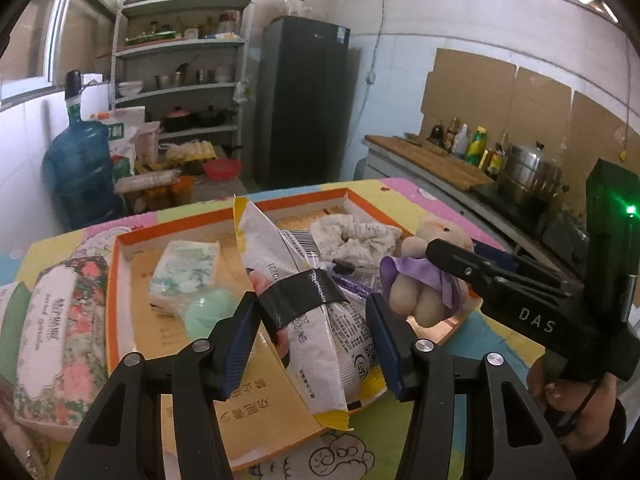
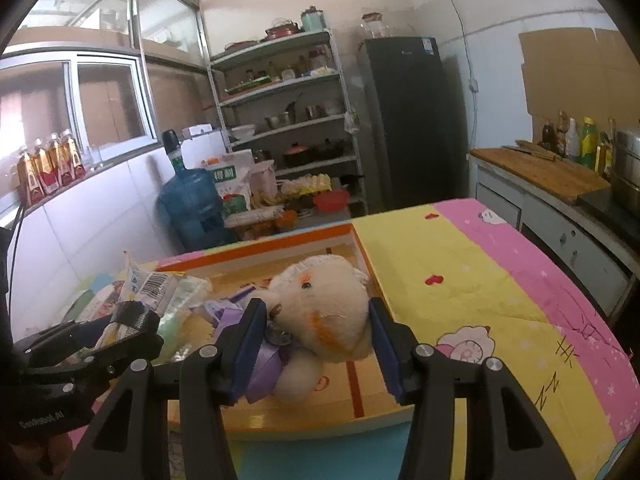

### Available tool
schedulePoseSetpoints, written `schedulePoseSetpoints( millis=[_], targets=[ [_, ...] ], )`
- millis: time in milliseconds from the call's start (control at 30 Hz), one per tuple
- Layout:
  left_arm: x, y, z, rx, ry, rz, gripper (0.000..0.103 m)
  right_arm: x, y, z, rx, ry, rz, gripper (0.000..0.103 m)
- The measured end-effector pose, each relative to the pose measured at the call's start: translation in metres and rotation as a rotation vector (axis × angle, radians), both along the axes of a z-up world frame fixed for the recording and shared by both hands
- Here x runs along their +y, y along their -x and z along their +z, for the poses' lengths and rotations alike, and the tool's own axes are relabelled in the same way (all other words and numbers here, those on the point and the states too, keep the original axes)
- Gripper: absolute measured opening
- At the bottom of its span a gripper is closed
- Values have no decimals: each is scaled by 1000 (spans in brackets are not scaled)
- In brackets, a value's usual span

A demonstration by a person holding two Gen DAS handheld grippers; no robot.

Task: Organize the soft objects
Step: 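Carry the snack packet with left gripper while right gripper carries the bear to the box, then open left gripper dropping packet into box while right gripper releases the bear there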

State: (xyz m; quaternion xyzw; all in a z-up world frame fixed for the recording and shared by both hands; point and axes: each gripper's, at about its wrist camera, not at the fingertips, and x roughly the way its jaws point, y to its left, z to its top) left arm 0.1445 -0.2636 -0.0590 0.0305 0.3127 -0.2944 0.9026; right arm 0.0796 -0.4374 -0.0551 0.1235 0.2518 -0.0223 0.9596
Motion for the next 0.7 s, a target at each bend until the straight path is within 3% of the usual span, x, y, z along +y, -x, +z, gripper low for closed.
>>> schedulePoseSetpoints(
  millis=[333, 700],
  targets=[
    [-14, -11, -12, 16, -29, -1, 56, -2, -4, -4, 10, 6, 7, 52],
    [-11, -33, -31, 117, -17, 32, 56, 1, -20, -14, 89, -15, 74, 53]
  ],
)
